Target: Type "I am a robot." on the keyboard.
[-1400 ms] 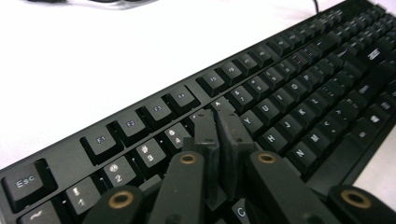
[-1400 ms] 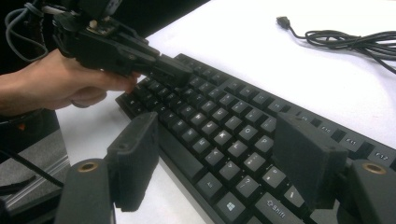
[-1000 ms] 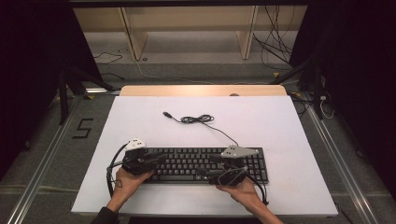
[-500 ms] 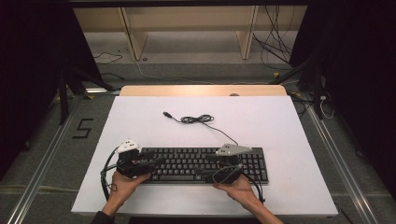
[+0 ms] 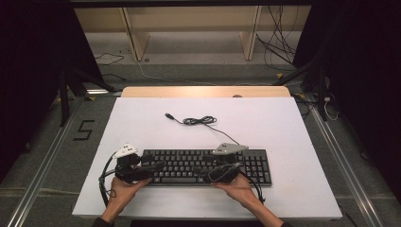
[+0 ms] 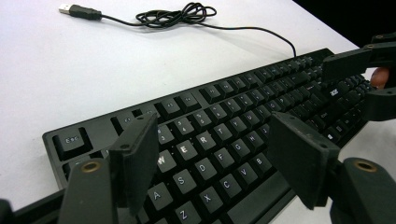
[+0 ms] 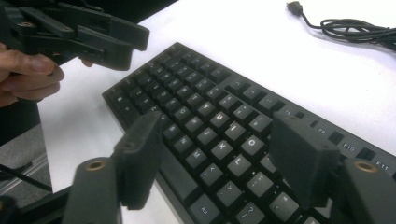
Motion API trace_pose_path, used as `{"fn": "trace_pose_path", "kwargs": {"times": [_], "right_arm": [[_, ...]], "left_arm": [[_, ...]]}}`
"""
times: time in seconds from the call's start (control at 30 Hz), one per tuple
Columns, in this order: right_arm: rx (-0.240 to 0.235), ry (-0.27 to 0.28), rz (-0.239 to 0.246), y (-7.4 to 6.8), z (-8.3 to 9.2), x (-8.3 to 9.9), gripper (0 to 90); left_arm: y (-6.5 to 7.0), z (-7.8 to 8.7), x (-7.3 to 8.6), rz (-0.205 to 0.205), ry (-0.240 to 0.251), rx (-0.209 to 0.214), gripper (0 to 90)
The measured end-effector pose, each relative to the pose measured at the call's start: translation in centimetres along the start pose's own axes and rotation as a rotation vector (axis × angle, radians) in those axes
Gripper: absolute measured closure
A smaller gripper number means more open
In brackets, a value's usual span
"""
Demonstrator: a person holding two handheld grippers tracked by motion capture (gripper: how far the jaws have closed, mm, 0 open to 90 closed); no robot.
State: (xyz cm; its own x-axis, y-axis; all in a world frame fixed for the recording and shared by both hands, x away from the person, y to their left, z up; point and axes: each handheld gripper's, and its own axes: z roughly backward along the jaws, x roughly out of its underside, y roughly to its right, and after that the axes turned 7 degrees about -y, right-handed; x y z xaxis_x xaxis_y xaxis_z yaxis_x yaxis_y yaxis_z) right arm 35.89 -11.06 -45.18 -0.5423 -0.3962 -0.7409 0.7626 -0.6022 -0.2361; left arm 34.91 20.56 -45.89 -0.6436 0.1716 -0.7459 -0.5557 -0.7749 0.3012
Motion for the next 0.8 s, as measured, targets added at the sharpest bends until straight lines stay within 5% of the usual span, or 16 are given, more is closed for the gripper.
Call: {"fn": "trace_pose_path", "kwargs": {"times": [0.47, 0.8], "right_arm": [[0.03, -0.078, -0.002, 0.5, -1.7, -0.9, 78.1], [0.087, -0.129, 0.01, 0.7, -3.1, -1.6, 89.5]], "left_arm": [[0.2, 0.4, 0.5, -0.013, 0.006, 0.007, 29.8], [0.4, 0.7, 0.7, -0.03, 0.019, 0.013, 28.1]]}}
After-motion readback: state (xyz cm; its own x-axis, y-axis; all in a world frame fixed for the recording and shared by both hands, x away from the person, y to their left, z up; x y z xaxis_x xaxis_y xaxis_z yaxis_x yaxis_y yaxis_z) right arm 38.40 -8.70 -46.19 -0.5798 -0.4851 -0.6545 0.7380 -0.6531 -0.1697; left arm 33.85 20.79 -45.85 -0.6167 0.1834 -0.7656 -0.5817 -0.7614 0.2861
